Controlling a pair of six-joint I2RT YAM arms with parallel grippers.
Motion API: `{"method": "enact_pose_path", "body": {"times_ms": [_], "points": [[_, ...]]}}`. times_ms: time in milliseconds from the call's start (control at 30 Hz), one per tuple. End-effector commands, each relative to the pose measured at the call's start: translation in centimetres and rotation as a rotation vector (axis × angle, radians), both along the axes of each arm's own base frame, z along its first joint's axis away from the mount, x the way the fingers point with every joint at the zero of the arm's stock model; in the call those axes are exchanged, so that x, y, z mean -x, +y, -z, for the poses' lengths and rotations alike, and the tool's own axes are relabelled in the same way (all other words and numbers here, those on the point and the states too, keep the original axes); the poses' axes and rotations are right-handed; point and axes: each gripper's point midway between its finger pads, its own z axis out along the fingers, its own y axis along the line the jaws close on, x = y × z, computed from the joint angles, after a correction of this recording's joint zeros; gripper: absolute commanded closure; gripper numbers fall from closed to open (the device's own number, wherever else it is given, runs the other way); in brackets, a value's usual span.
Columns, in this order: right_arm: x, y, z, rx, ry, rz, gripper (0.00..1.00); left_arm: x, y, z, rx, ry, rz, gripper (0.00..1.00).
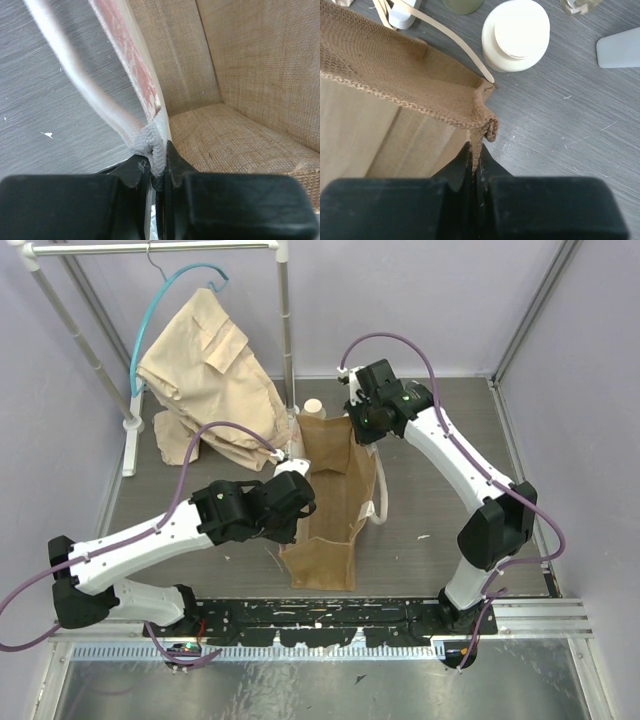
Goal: Place the personal care products into the canvas bag
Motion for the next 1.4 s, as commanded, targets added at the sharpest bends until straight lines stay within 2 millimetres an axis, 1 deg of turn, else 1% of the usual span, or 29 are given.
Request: {"method": "enact_pose_path", "body": {"times_ms": [0,67,133,167,267,333,433,533,600,700,767,833,933,1033,1133,1167,1267,1367], "points": [[1.3,-1.5,-3.5,-0.015,-0.079,0.059,0.99,-0.1,1.0,-0.9,0.007,-0.035,-0.013,0.87],[2.3,-2.3,-3.7,-0.006,-0.079,0.093,0.99,-0.5,2.1,-1.7,-0.022,-0.071,-0.027,0.88],[3.4,-2.9,-4.2,-0.021,-0.083,0.123,0.99,-1.3,4.2,-2.5,-0.093,-0.125,-0.058,0.89],[4.0,-3.2,-4.5,-0.035,-0.088,0.134,0.99,-1.6,4.9,-2.9,-0.113,-0.142,-0.064,0.89],[5.7,-3.6,-4.7,-0.064,-0.082,0.160,0.99,-2.8,6.5,-3.8,-0.140,-0.173,-0.072,0.86],[7.0,-3.7,-4.3,-0.071,-0.063,0.164,0.99,-3.7,6.9,-4.2,-0.137,-0.182,-0.068,0.84],[8.6,-3.3,-3.4,-0.088,-0.042,0.168,0.99,-5.3,6.8,-4.5,-0.140,-0.194,-0.050,0.83],[10.1,-2.8,-1.8,-0.101,-0.013,0.173,0.98,-6.8,6.9,-5.2,-0.176,-0.216,-0.035,0.82],[11.0,-2.4,-0.8,-0.106,0.004,0.181,0.98,-8.2,6.7,-5.1,-0.205,-0.212,-0.030,0.82],[12.1,-1.8,0.1,-0.115,0.015,0.188,0.96,-9.8,6.6,-5.7,-0.190,-0.217,-0.021,0.82],[12.8,-1.4,0.5,-0.125,0.017,0.193,0.90,-10.7,6.9,-5.7,-0.185,-0.219,-0.020,0.81],[13.4,-0.8,0.5,-0.140,0.009,0.196,0.80,-11.6,7.4,-5.4,-0.198,-0.218,-0.020,0.81],[14.4,0.1,0.1,-0.162,0.002,0.190,0.56,-12.8,8.2,-4.5,-0.224,-0.214,-0.012,0.81],[15.2,0.8,-0.6,-0.170,-0.020,0.185,0.28,-14.0,8.9,-3.8,-0.223,-0.205,-0.010,0.81],[15.9,1.3,-1.3,-0.168,-0.034,0.175,0.05,-15.3,9.5,-3.2,-0.209,-0.195,-0.008,0.81],[15.9,1.3,-1.5,-0.166,-0.039,0.179,0.01,-15.7,9.6,-2.9,-0.206,-0.189,-0.002,0.81],[15.7,0.7,-2.9,-0.158,-0.070,0.197,0.00,-16.9,9.8,-2.0,-0.200,-0.173,0.019,0.81],[15.0,-0.1,-4.7,-0.144,-0.129,0.225,0.00,-18.2,10.0,-1.1,-0.201,-0.169,0.039,0.80]]}}
